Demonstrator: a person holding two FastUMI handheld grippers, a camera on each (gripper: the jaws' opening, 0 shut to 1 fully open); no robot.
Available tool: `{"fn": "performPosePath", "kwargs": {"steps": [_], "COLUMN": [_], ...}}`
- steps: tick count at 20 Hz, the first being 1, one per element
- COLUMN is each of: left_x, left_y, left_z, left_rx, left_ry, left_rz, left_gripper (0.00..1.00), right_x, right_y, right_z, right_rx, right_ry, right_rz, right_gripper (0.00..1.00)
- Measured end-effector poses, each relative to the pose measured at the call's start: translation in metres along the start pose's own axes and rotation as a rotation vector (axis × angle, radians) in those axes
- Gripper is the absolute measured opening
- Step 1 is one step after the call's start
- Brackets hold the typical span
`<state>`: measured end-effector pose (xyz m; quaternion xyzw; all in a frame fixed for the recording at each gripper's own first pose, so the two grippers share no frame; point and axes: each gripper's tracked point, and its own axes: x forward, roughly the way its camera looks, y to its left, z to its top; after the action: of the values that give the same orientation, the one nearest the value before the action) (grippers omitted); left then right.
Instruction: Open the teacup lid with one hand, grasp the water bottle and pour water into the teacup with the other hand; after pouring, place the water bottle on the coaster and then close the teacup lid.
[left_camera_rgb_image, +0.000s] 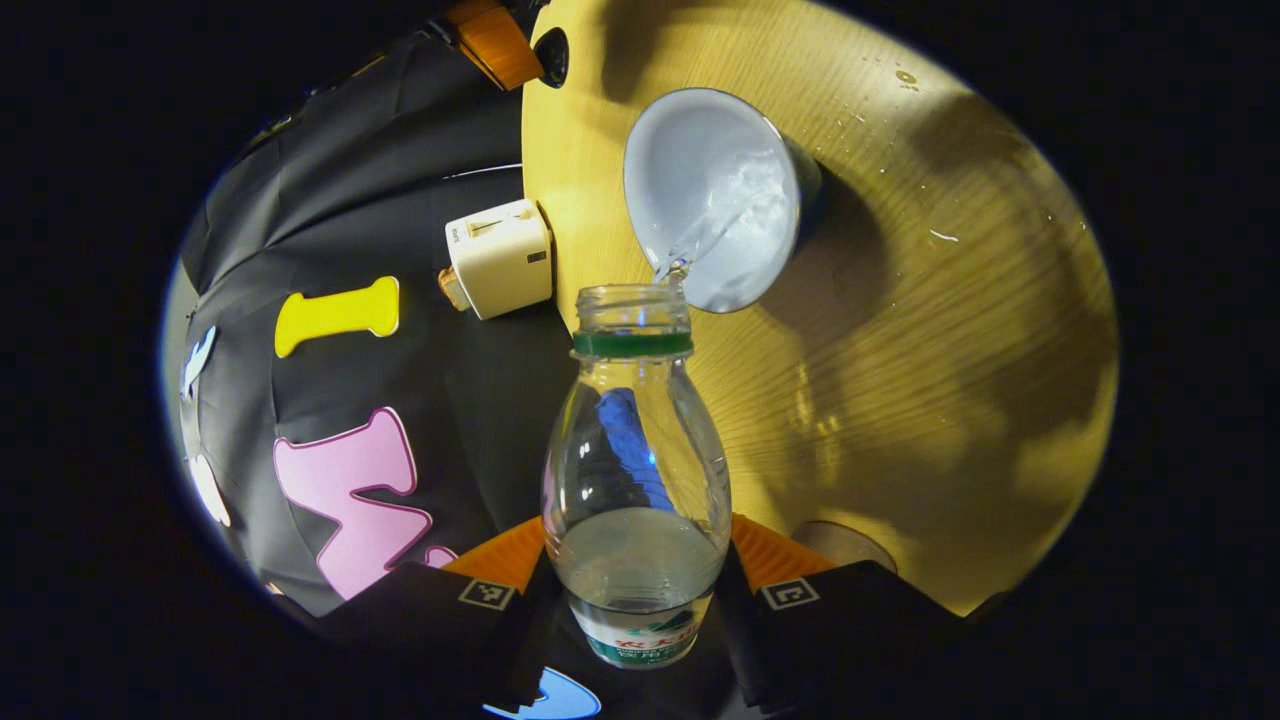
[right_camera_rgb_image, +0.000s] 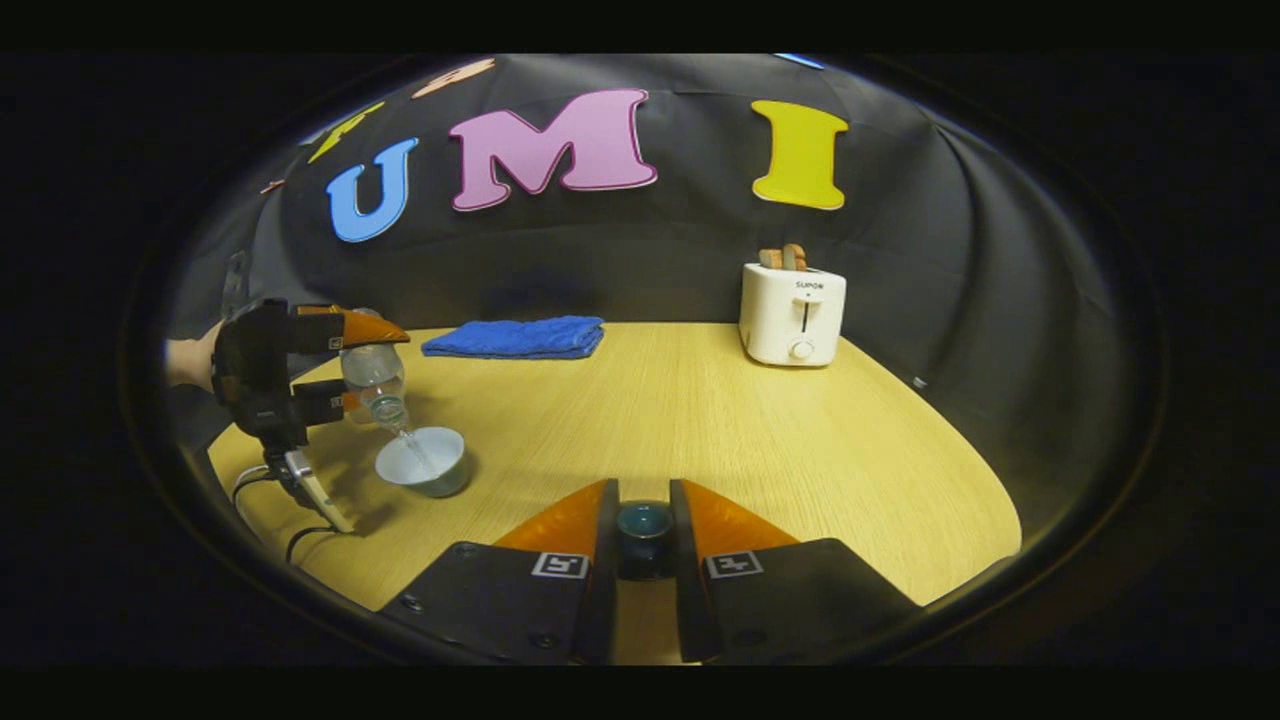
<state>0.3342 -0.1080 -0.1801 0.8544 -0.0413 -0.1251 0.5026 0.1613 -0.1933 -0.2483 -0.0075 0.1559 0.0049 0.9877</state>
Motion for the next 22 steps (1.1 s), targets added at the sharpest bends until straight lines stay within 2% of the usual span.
{"fn": "performPosePath", "kwargs": {"steps": [1,2,3,9,10,11,13,14,16,17,18,21,22], "left_x": [0.0,0.0,0.001,-0.002,-0.003,-0.001,0.003,0.005,0.005,0.005,0.004,0.007,0.006], "left_y": [0.002,0.001,0.004,0.009,0.009,0.012,0.017,0.019,0.02,0.022,0.021,0.023,0.024], "left_z": [0.0,0.001,0.001,0.005,0.006,0.005,0.003,0.001,-0.001,-0.001,-0.001,-0.001,0.0], "left_rx": [0.008,0.018,0.03,0.107,0.118,0.13,0.144,0.151,0.162,0.173,0.182,0.204,0.213], "left_ry": [-0.002,-0.003,-0.006,-0.038,-0.043,-0.046,-0.045,-0.041,-0.038,-0.04,-0.044,-0.048,-0.049], "left_rz": [0.002,0.001,0.006,0.009,0.01,0.01,-0.001,-0.005,-0.009,-0.007,-0.01,-0.027,-0.024], "left_gripper": [0.74,0.73,0.73,0.73,0.73,0.73,0.74,0.74,0.74,0.74,0.73,0.74,0.74], "right_x": [0.0,0.0,-0.001,-0.004,-0.005,-0.006,-0.007,-0.007,-0.007,-0.006,-0.007,-0.008,-0.008], "right_y": [0.001,0.002,0.004,0.016,0.018,0.019,0.022,0.023,0.023,0.023,0.023,0.027,0.028], "right_z": [0.0,0.001,0.002,0.005,0.005,0.005,0.005,0.005,0.004,0.003,0.003,0.004,0.005], "right_rx": [-0.002,-0.004,-0.006,-0.032,-0.034,-0.036,-0.034,-0.03,-0.023,-0.013,0.003,0.016,0.009], "right_ry": [0.001,-0.001,-0.004,-0.014,-0.014,-0.016,-0.017,-0.016,-0.009,-0.004,-0.001,0.001,0.0], "right_rz": [0.002,0.005,0.009,0.036,0.039,0.041,0.047,0.049,0.048,0.047,0.046,0.047,0.048], "right_gripper": [0.28,0.23,0.28,0.28,0.23,0.28,0.28,0.23,0.23,0.28,0.23,0.23,0.28]}}
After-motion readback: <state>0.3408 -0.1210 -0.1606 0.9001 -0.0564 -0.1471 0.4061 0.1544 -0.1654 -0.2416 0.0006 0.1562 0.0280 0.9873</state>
